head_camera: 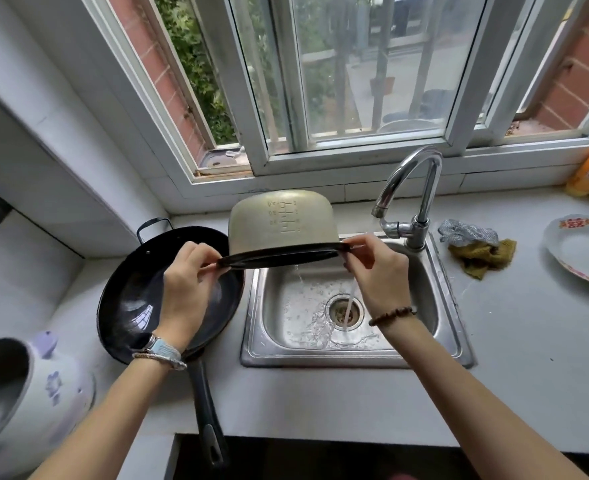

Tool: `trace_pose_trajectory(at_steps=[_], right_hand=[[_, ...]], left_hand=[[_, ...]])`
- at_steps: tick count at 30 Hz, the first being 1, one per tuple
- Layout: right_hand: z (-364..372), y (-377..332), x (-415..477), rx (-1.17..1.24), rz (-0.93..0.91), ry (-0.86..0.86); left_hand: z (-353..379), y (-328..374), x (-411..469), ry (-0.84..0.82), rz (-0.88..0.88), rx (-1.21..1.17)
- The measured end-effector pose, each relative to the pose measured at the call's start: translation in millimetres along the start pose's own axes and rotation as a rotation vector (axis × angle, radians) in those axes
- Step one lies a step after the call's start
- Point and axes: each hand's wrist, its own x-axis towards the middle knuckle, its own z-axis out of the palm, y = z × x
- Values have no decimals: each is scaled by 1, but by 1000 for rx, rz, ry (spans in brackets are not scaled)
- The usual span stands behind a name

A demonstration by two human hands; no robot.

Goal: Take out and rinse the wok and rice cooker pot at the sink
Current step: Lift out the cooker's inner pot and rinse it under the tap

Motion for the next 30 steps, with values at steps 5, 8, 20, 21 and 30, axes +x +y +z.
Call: trace_pose_trajectory(at_steps=[5,8,20,21,30], right_hand=[[-2,-11,1,-20,-47,43],[-4,-15,2,-33,-73,62],[-8,-26,4,-144,-321,146],[-7,-24,2,-159,-322,139],[-18,-43,9,-227,-457,224]], left_hand=[[-12,3,9,41,78,20],[-17,4,11,44,112,13],[-27,6,7,46,197,-8],[-26,6,4,28,197,-3],[-34,11,6,130,226,-17]])
